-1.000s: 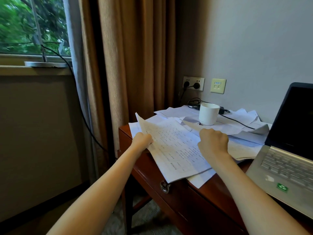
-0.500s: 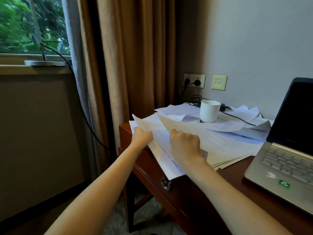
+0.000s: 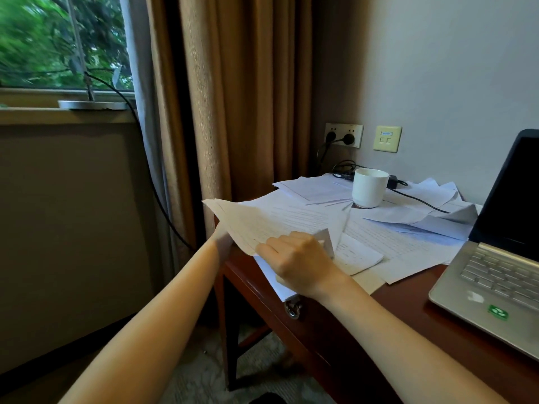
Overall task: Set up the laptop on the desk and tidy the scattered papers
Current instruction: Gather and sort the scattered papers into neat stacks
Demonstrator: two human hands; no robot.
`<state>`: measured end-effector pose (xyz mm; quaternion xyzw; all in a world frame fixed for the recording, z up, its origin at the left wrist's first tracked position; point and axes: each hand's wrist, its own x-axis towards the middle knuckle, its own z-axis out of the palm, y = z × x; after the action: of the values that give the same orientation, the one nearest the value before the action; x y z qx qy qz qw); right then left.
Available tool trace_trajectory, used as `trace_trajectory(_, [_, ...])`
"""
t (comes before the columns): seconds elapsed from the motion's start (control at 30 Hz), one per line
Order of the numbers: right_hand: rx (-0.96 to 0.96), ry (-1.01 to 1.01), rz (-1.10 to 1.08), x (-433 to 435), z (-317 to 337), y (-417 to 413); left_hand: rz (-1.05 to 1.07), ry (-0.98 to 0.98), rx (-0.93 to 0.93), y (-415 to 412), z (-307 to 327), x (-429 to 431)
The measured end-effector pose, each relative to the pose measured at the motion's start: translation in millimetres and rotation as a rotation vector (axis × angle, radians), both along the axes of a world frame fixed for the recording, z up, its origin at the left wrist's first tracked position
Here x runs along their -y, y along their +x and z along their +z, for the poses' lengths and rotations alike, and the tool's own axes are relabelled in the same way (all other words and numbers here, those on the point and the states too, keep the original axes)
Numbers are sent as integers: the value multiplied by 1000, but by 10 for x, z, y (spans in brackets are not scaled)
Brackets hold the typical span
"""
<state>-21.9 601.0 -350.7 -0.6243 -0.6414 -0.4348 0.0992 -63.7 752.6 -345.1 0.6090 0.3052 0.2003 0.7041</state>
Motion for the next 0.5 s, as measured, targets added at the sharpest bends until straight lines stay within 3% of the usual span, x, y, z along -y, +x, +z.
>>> trace_trajectory(0.17, [-198,-101,37,40,99,149,-62,-221,61,-15,7,-143])
trace_trajectory(0.5, [-846,-213,-168,332,360,424,-12,-99,-131,-19,41,-171])
